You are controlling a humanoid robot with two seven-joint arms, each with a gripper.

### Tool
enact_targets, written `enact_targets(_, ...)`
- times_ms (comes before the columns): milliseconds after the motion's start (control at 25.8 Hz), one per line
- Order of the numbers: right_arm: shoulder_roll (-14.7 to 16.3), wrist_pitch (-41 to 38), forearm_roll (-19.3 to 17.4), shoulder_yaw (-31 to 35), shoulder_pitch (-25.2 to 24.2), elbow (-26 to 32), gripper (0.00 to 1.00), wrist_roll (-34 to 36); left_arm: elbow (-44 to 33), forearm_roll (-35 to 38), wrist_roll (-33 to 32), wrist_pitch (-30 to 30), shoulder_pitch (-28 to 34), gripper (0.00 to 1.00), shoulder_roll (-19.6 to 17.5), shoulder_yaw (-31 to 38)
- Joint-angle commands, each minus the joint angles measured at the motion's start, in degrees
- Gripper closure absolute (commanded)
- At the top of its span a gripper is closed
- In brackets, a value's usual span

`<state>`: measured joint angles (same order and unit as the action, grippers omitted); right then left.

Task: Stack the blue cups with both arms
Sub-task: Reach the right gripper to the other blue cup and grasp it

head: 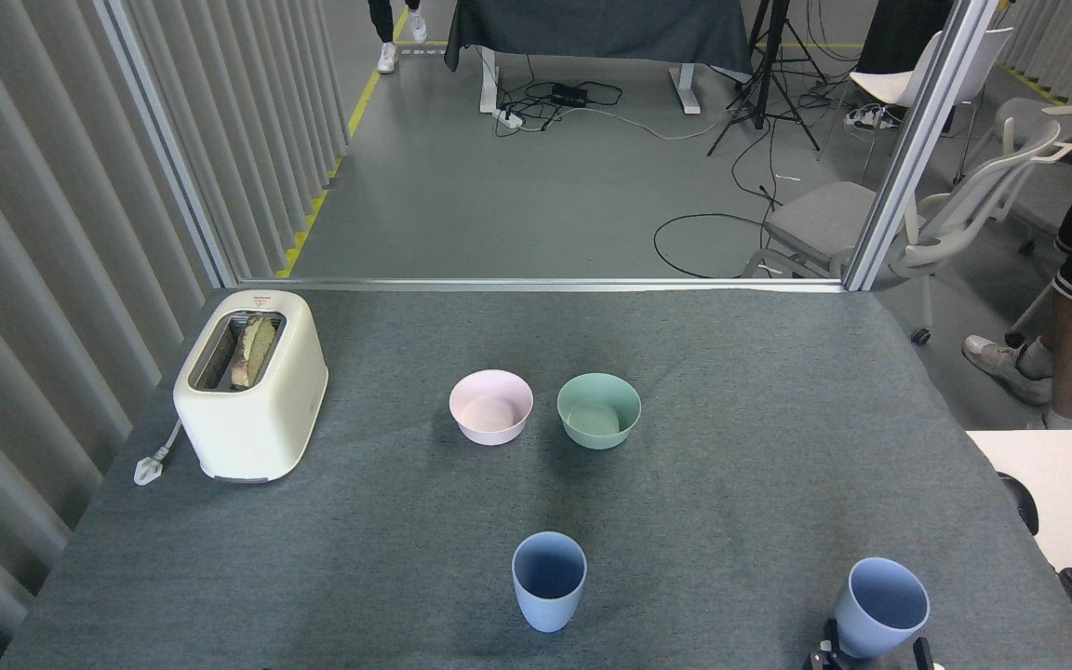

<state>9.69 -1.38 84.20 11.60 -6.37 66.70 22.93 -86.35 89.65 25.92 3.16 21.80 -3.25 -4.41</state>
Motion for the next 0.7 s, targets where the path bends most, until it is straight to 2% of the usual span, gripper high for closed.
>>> enact_targets(0,0.1,0.0,0.0,-0.1,1.5,-1.2,0.00,-0.3,0.0,0.0,0.0,0.0,0.0,0.00,0.0,-0.1)
enact_targets(271,0.5,0.0,0.1,-0.2,3.2,-1.7,0.01,-1.7,0.0,0.0,0.0,0.0,0.0,0.00,0.0,0.0)
enact_targets(465,0.4,-0.1,0.5,-0.3,3.0,-1.4,0.26,-1.6,0.1,0.0,0.1,0.0,0.0,0.00,0.1,-0.1)
enact_targets(658,0.2,0.0,0.6,-1.2,2.6,1.1,0.37,-1.6,0.2,0.0,0.1,0.0,0.0,0.00,0.0,-0.1)
